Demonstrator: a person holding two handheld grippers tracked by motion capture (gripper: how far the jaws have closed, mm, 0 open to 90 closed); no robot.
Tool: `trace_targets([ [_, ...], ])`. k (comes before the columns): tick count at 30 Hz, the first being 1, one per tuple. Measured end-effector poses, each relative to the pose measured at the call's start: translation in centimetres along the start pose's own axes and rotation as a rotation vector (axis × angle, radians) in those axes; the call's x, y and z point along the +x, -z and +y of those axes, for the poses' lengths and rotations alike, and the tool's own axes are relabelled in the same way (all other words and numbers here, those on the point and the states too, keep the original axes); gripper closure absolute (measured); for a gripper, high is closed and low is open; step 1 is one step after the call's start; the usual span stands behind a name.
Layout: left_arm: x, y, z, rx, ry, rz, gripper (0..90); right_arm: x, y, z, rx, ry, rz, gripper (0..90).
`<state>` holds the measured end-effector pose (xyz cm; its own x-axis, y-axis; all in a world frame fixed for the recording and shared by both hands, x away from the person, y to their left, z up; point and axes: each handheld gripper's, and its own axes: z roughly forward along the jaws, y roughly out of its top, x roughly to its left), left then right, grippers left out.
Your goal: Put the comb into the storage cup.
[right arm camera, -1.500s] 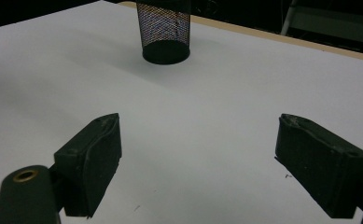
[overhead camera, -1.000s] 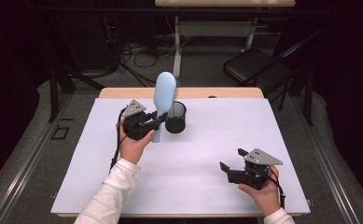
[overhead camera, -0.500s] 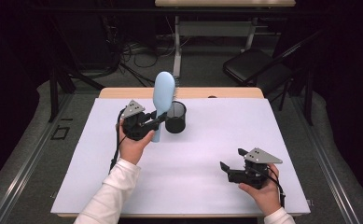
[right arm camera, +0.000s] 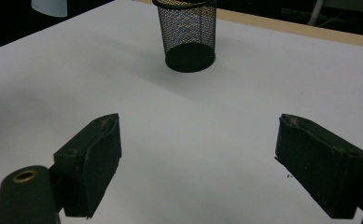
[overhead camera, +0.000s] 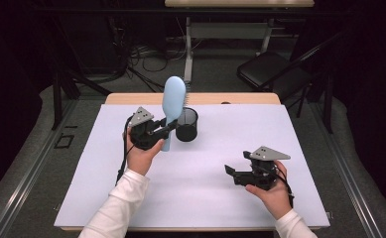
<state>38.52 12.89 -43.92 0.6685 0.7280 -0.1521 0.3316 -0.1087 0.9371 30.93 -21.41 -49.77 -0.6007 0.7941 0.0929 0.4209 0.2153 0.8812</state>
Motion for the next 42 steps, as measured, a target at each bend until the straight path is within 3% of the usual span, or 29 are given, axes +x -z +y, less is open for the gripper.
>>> trace_targets([
  [7,-0.1,0.0,-0.1,0.002,-0.003,-0.001,69.9,0.3,-1.0,2.0,0.036,-0.008,0.028,12.4],
  [15,0.0,0.1,0.0,-0.002,-0.008,-0.001,69.9,0.1,-1.8,4.5,0.027,-0.01,0.039,12.4],
  [23,0.0,0.1,-0.1,0.003,-0.012,-0.003,69.9,-0.2,-2.5,6.8,0.032,-0.048,0.074,9.1],
  [28,0.0,0.0,-0.1,0.003,-0.011,0.0,69.9,-0.3,-2.9,8.2,0.047,-0.049,0.092,0.3],
  [38,0.0,0.1,-0.1,0.001,-0.013,0.0,69.9,-0.5,-3.4,10.3,0.017,-0.102,0.146,0.0],
  [42,0.0,0.1,-0.1,0.001,-0.016,-0.001,69.9,-0.8,-3.6,11.2,0.012,-0.106,0.111,0.0],
])
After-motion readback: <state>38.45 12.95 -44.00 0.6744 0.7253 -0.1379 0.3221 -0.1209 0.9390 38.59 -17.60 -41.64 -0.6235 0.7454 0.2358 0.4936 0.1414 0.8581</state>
